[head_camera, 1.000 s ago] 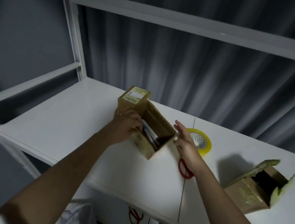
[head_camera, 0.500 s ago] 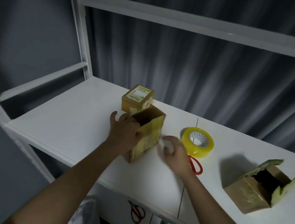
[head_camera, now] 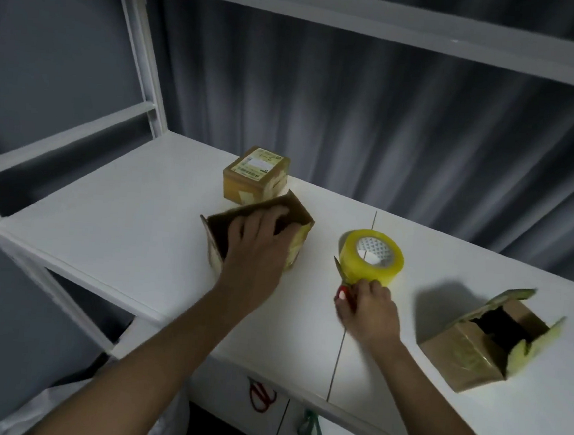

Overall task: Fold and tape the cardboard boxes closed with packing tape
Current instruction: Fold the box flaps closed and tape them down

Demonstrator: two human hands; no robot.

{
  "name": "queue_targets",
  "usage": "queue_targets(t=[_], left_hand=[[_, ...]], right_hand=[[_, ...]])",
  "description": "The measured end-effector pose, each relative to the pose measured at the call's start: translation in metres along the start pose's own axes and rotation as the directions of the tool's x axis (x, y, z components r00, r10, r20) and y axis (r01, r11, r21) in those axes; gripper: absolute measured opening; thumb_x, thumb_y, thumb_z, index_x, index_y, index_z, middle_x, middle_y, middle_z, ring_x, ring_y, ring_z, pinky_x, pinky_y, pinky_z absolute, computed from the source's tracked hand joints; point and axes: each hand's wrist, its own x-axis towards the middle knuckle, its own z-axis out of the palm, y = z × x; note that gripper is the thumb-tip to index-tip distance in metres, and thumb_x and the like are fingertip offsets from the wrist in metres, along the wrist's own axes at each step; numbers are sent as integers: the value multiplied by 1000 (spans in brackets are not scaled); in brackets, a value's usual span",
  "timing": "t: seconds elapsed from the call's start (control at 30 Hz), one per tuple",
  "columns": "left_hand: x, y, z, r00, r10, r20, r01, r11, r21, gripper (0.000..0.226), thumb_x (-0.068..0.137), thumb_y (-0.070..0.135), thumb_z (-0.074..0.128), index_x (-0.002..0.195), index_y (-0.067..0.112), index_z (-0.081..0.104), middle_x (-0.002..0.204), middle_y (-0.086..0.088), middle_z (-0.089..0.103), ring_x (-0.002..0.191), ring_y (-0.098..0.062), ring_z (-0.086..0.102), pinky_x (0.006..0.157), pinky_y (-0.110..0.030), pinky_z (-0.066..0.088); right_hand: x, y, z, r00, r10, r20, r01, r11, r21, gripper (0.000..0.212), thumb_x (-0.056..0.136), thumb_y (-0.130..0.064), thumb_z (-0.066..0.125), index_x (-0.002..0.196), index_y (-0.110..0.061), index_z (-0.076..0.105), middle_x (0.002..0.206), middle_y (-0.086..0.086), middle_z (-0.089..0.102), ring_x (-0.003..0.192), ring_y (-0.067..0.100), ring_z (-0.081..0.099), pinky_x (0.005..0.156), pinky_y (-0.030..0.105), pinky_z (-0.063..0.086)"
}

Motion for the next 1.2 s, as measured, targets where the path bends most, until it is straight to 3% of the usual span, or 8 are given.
queue_targets(t=[0.1,0.27,0.37,0.47,0.57,0.7,0.9,1.2], left_hand=[[1,44,14,977,155,143,-122,968,-217,33,75,11,73,107,14,68,107,-7,65,95,-24,62,79,-35,52],[12,91,69,831,67,553,243,849,-469,37,97,16,43,132,5,48,127,-12,56,118,-26,52,98,-33,42],[27,102,95,764,-33,645,391,818,-421,48,96,12,44,140,-3,32,144,-20,39,134,-29,37,107,-29,30],[41,104,108,702,-37,711,487,754,-441,65,96,3,42,148,-2,3,157,-18,7,145,-27,10,114,-28,14],[51,100,120,701,-63,710,601,588,-541,64,92,-5,43,148,2,14,154,-16,21,141,-28,25,110,-27,22],[43,100,135,730,-102,676,598,575,-558,49,91,-4,46,140,3,39,142,-15,44,131,-28,42,105,-26,32],[21,108,143,819,-140,556,511,619,-596,34,91,-1,48,123,6,57,118,-11,63,108,-21,58,91,-18,39],[12,108,138,830,-364,421,554,615,-560,17,94,16,54,100,9,68,98,-4,67,89,-14,60,70,-16,39]], right_hand=[[-12,11,3,996,4,91,-9,998,55,29,86,-16,61,112,-4,62,102,20,57,92,40,56,74,40,47],[-30,24,-12,979,-71,192,62,997,55,35,91,-15,53,125,-14,57,114,11,55,104,29,51,84,31,43],[-33,31,-23,962,-87,258,85,996,21,31,92,-23,53,122,-16,58,116,8,53,107,27,51,88,29,43],[-12,36,-36,986,-101,135,93,994,63,31,84,-18,62,113,-8,62,115,11,55,108,31,51,90,33,45],[26,42,-42,987,-144,69,147,988,-51,63,80,-16,64,139,-8,42,143,13,39,134,32,32,109,40,30],[61,52,-33,948,-151,279,212,956,-203,73,89,-36,57,150,-16,21,156,5,23,146,21,11,117,44,2],[62,61,-22,958,-188,218,214,972,-100,50,90,-29,54,138,-19,45,136,7,54,130,22,43,114,38,22],[49,53,-38,955,-191,227,191,981,22,49,93,-29,58,140,-17,46,140,7,50,133,25,37,115,35,21]])
